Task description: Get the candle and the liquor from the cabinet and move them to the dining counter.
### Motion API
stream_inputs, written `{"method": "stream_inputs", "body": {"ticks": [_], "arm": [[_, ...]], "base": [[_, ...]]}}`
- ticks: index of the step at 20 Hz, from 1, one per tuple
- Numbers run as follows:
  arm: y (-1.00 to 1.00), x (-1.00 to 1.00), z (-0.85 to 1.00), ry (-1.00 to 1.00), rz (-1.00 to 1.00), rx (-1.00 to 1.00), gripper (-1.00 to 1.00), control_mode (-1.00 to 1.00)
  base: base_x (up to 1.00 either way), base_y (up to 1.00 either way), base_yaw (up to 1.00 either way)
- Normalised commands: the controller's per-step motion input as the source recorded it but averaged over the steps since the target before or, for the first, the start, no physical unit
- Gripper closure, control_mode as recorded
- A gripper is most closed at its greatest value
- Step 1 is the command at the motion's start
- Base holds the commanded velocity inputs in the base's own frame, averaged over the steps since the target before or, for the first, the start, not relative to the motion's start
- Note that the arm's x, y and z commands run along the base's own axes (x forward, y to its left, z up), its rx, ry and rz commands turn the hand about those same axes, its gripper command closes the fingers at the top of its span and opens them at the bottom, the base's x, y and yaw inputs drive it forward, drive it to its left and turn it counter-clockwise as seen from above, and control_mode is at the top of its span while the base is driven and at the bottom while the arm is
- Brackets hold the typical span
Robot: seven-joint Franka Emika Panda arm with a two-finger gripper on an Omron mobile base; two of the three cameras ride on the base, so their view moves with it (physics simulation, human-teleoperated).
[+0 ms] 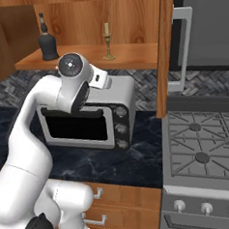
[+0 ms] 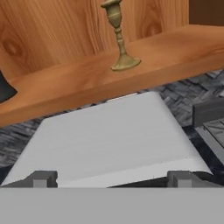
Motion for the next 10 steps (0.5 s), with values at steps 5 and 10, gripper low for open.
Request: {"method": "stream_inputs", "body": {"ticks": [5,10], "arm": [[-0.25,0.35,0.26,-0.08,-0.06,-0.01,-1.0,-1.0],[-0.02,0.52,0.52,-0.03,-0.14,-0.08,-1.0,-1.0]], "base": [[0.0,0.0,0.0],[0.0,0.0,0.0]]}}
